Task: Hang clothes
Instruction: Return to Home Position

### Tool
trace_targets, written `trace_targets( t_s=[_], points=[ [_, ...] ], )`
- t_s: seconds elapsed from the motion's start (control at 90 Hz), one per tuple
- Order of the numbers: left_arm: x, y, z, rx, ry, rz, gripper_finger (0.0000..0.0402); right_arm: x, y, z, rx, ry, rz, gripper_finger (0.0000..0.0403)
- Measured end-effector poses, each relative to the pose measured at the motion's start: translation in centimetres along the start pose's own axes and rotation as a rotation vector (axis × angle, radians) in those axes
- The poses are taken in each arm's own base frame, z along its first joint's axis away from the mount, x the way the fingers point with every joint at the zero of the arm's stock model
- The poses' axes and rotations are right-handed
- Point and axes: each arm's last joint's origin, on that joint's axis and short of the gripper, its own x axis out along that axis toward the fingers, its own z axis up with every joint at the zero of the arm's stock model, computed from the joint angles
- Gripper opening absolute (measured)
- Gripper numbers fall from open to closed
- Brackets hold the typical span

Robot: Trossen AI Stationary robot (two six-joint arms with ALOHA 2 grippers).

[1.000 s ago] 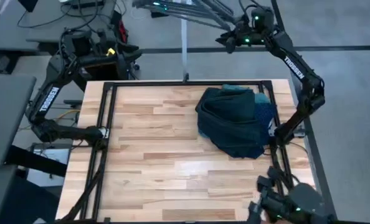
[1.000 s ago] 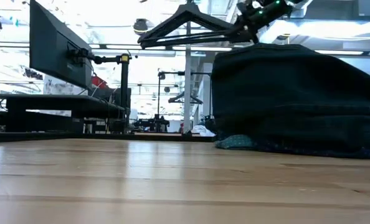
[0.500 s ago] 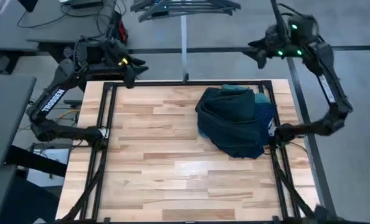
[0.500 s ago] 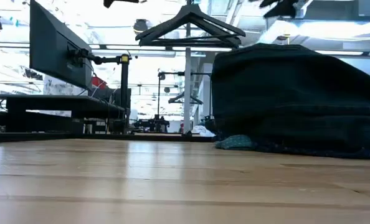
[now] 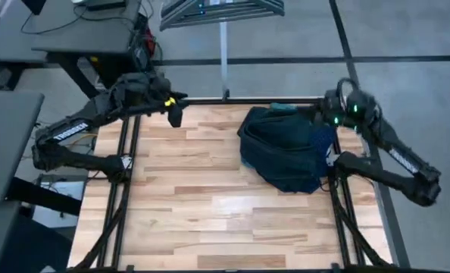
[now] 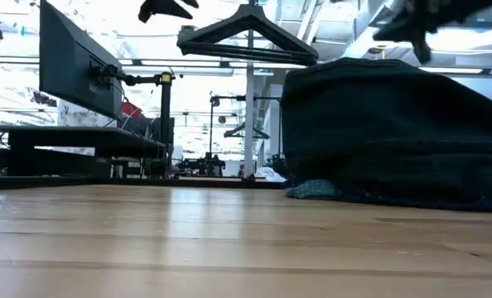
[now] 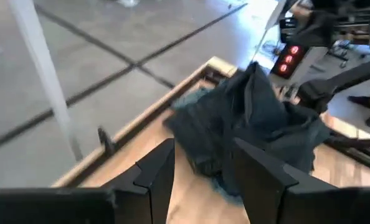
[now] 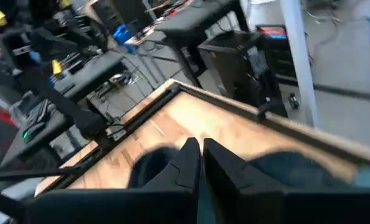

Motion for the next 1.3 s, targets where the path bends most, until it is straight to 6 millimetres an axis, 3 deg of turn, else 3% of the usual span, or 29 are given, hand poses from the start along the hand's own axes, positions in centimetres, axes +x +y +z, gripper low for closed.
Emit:
trace_targets(
  t_s=[0.189, 0.322, 0.456, 0.656, 0.833, 0.978, 1.222, 1.3],
  points=[
    [0.3, -0.6, -0.4, -0.093, 0.027, -0.018, 0.0139, -3.1, -1.3, -4.5, 0.113, -0.160, -0.032, 0.0037],
    [0.4, -0.8, -0.2, -0.098, 0.013, -0.028, 0.0139, -4.0, -2.2, -6.7, 0.117, -0.231, 0.008, 0.0038],
    [0.6, -0.8, -0.3, -0.084, 0.019, -0.026, 0.0139, -2.3, -3.5, -8.7, 0.108, -0.191, -0.018, 0.0038],
    [0.5, -1.2, -0.6, -0.019, 0.043, -0.044, 0.0139, 0.0, -4.7, -10.4, -0.026, -0.285, 0.031, 0.0038],
    [0.3, -1.3, -1.6, -0.007, 0.135, -0.034, 0.0139, 1.5, -6.2, -13.4, -0.067, -0.181, 0.005, 0.0038],
    [0.3, -1.5, -2.0, -0.008, 0.167, -0.037, 0.0139, 1.8, -5.5, -13.9, -0.074, -0.173, 0.100, 0.0038],
    [0.3, -1.8, -1.7, 0.063, 0.132, -0.059, 0.0139, 1.2, -2.7, -15.2, -0.098, -0.054, 0.395, 0.0038],
    [0.3, -1.8, -1.7, 0.073, 0.131, -0.060, 0.0139, 1.0, -2.3, -15.7, -0.106, -0.041, 0.406, 0.0038]
  ],
)
